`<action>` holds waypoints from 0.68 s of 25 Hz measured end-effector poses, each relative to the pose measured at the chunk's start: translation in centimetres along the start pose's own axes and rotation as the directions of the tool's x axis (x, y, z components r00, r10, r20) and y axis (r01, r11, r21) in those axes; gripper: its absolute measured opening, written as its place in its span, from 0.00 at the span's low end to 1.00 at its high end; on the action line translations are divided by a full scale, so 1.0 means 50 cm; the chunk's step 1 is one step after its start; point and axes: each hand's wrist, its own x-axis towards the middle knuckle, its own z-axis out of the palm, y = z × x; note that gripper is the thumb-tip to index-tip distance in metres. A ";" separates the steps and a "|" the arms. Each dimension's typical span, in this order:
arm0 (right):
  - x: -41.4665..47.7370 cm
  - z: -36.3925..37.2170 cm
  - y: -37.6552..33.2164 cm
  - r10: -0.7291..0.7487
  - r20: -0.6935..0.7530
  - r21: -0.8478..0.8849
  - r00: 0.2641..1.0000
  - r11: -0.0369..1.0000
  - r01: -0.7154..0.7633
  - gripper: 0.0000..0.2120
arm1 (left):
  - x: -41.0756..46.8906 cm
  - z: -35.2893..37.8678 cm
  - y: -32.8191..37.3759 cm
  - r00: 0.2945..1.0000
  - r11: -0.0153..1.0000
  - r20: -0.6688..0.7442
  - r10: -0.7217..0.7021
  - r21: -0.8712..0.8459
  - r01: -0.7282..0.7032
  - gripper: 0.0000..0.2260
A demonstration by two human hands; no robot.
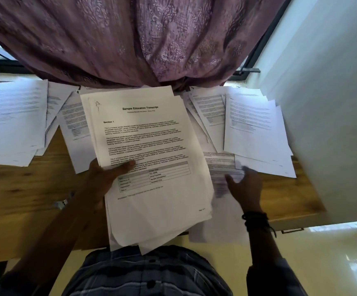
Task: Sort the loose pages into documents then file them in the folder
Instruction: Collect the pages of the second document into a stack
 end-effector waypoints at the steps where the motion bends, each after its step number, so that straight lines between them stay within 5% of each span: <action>1: 0.029 0.015 0.053 0.084 0.056 -0.114 0.995 0.990 -0.077 0.36 | -0.002 -0.004 0.000 1.000 1.000 -0.003 0.004 0.004 -0.004 0.22; 4: 0.085 0.040 0.148 0.213 0.121 -0.228 0.970 0.957 -0.182 0.50 | -0.007 -0.007 -0.004 1.000 1.000 -0.001 0.003 -0.011 -0.003 0.21; 9: 0.016 -0.046 0.045 0.237 0.192 0.089 0.952 0.962 -0.258 0.26 | -0.010 -0.005 0.000 0.999 0.999 0.046 0.011 -0.031 -0.010 0.19; 12: -0.028 -0.098 -0.001 0.141 0.391 0.410 0.910 0.858 -0.309 0.08 | -0.012 -0.010 0.004 0.998 0.999 0.061 0.000 -0.040 0.003 0.19; 17: -0.096 -0.196 -0.088 -0.044 0.503 0.599 0.863 0.738 -0.311 0.11 | -0.023 -0.025 0.015 0.983 0.996 0.183 -0.032 -0.073 0.046 0.34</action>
